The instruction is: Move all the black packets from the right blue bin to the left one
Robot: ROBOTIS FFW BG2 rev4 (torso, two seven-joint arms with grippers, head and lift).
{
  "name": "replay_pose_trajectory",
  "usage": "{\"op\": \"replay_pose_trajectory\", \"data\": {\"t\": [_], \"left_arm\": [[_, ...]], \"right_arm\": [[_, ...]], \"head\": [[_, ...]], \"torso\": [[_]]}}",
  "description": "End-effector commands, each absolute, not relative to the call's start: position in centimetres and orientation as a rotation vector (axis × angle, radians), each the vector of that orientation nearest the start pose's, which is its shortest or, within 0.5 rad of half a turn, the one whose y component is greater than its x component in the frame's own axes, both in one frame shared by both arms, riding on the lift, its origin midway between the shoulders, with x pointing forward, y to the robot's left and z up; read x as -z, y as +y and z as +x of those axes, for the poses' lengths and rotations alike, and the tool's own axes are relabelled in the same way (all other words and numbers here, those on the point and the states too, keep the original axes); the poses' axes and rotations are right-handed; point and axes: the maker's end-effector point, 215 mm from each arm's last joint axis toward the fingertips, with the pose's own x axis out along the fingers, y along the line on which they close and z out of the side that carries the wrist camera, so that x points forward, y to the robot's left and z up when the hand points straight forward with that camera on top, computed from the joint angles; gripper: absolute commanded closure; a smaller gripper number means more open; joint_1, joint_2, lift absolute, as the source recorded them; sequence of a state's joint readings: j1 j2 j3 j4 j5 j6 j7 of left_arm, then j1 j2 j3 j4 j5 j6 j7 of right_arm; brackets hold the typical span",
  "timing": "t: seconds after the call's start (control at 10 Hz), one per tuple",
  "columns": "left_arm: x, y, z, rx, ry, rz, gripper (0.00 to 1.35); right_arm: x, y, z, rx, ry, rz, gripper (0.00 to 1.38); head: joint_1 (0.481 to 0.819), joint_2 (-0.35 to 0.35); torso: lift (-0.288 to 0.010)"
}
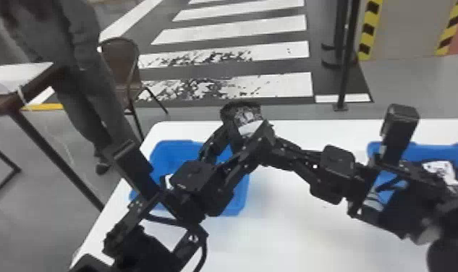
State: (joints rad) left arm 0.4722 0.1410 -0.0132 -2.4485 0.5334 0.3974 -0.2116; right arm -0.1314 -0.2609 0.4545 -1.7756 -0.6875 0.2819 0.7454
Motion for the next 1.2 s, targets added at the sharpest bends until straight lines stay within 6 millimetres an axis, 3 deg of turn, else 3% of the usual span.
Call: {"op": "replay_pose_trajectory", "data": {"t": [0.0, 0.1, 0.4, 0.7, 0.8, 1.0, 1.1], "left_arm": [[20.4, 11.7, 42.3, 0.49, 0.012, -0.355, 0.81], [19.1, 12.5, 42.4, 0.456, -0.031, -0.306, 1.17], [16.7, 12.9, 41.7, 0.412, -0.114, -0.336, 1.22], [15.8, 12.6, 41.4, 0.414, -0.147, -0.346, 1.22], [15.6, 12.8, 41.4, 0.41, -0.156, -0.347, 1.22], [15.0, 13.9, 41.4, 0.387, -0.182, -0.343, 1.22], [14.6, 14.8, 41.3, 0.358, -0.204, -0.338, 1.22]], "right_arm": [[23.4, 7.8, 43.3, -1.324, 0.035, 0.415, 1.08], [23.4, 7.8, 43.3, -1.324, 0.035, 0.415, 1.08], [23.5, 7.9, 43.2, -1.324, 0.035, 0.404, 1.08], [23.4, 7.8, 43.4, -1.318, 0.034, 0.41, 1.06], [23.4, 7.6, 43.5, -1.31, 0.039, 0.451, 0.8], [23.0, 4.5, 45.4, -1.231, 0.002, 0.482, 0.06], [22.7, 2.5, 46.4, -1.184, -0.018, 0.484, 0.02]], "head": [[0.681, 0.255], [0.686, 0.253], [0.669, 0.267], [0.661, 0.27], [0.659, 0.267], [0.651, 0.262], [0.643, 0.245]], "torso": [[-0.14], [-0.14], [-0.14], [-0.14], [-0.14], [-0.14], [-0.14]]}}
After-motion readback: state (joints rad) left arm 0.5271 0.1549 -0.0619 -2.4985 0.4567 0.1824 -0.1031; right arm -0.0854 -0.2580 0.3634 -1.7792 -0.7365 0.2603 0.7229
